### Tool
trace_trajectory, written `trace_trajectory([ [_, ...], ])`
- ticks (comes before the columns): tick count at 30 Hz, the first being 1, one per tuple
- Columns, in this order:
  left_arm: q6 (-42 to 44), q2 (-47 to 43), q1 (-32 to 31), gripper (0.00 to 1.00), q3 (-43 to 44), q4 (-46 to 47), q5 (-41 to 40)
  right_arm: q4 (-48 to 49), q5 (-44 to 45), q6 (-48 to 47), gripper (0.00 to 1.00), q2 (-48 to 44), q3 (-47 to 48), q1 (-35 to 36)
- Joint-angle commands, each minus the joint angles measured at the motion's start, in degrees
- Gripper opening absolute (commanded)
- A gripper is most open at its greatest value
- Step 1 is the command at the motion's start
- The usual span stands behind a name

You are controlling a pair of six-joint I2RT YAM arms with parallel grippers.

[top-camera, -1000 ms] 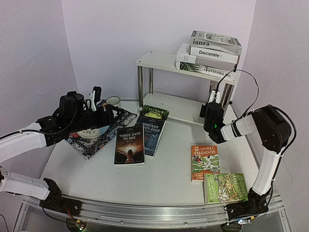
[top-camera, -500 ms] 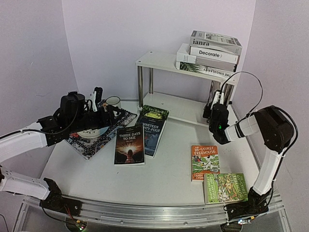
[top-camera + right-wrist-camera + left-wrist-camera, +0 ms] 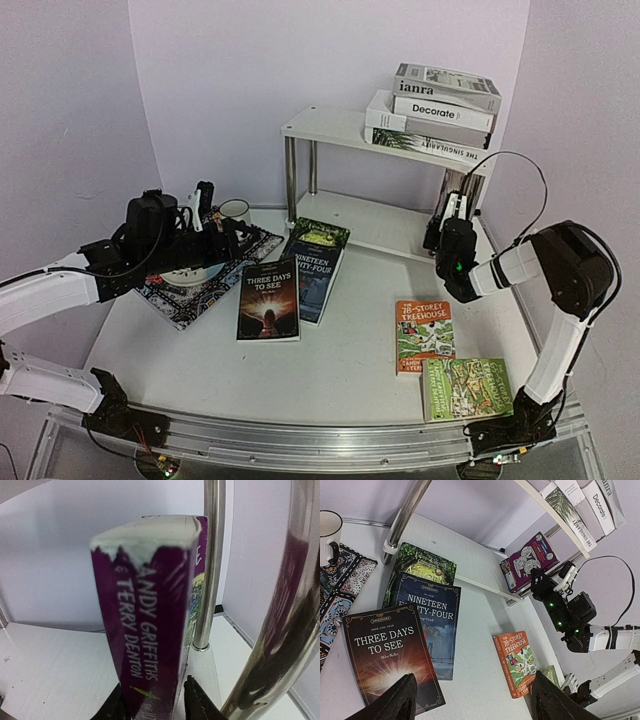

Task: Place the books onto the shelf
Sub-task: Place the book on the shelf.

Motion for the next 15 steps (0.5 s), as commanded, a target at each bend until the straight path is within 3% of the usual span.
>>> trace_trajectory([
  [1, 0.5, 0.3, 0.1, 0.79, 0.0, 1.0, 0.8, 10.0, 1.8, 0.9, 0.39, -3.0, -0.1, -0.2],
  [7, 0.5, 0.5, 0.1, 0.79, 0.0, 1.1, 0.9, 9.4, 1.9, 0.7, 0.4, -3.8, -0.4, -0.2],
  [15, 0.5, 1.0, 0.1, 0.8, 0.2, 1.1, 1.1, 3.7, 3.0, 1.1, 0.51, -5.7, 0.7, -0.1],
])
